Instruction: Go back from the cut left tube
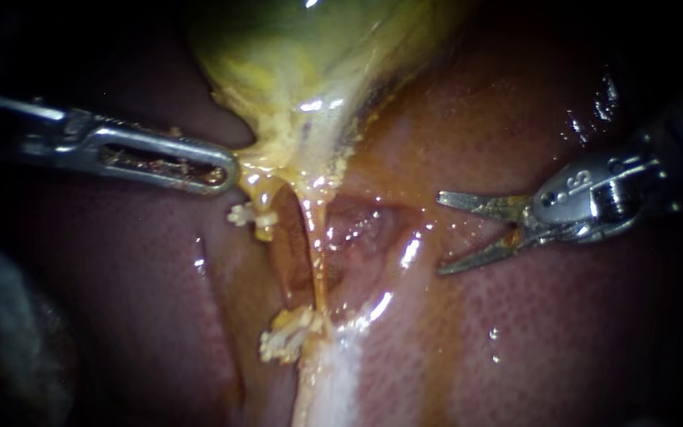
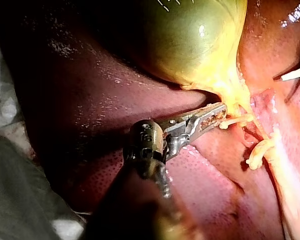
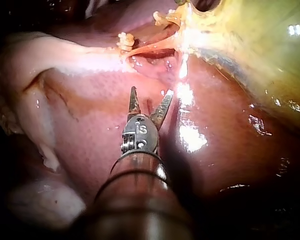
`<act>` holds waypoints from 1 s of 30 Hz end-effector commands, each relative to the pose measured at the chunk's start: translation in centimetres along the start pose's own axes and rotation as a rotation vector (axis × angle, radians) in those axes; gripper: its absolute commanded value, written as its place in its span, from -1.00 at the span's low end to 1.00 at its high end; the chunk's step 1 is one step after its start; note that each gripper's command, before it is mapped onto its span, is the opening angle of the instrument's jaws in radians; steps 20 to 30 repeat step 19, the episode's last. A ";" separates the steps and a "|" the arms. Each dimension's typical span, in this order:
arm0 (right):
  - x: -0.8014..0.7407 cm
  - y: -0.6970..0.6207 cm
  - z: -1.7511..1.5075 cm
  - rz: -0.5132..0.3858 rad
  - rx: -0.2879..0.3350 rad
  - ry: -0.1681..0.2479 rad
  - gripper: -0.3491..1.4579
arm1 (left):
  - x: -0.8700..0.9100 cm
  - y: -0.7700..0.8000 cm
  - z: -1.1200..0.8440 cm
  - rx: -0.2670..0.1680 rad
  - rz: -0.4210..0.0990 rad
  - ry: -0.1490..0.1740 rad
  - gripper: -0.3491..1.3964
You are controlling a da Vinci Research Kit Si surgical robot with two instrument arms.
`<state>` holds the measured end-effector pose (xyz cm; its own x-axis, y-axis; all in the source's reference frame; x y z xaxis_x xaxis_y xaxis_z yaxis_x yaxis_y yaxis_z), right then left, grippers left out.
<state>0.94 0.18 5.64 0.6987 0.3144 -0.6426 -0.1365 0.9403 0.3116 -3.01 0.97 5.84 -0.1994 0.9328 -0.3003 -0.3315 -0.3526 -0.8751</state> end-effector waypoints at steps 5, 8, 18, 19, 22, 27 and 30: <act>0.00 0.00 -0.01 0.000 0.000 0.000 0.99 | -0.07 -0.10 0.15 0.010 0.014 0.006 -1.00; -0.01 0.00 -0.01 0.000 0.001 0.000 0.99 | -0.08 -0.12 0.20 0.011 0.015 0.006 -1.00; 0.01 0.01 -0.03 -0.005 0.002 0.000 0.99 | -0.09 -0.14 0.21 0.006 0.016 0.003 -1.00; 0.02 0.00 -0.03 -0.004 0.002 0.000 0.99 | -0.09 -0.13 0.21 0.006 0.016 0.002 -1.00; 0.02 0.00 -0.03 -0.004 0.002 0.000 0.99 | -0.09 -0.13 0.21 0.006 0.016 0.002 -1.00; 0.02 0.00 -0.03 -0.004 0.002 0.000 0.99 | -0.09 -0.13 0.21 0.006 0.016 0.002 -1.00; 0.02 0.00 -0.03 -0.004 0.002 0.000 0.99 | -0.09 -0.13 0.21 0.006 0.016 0.002 -1.00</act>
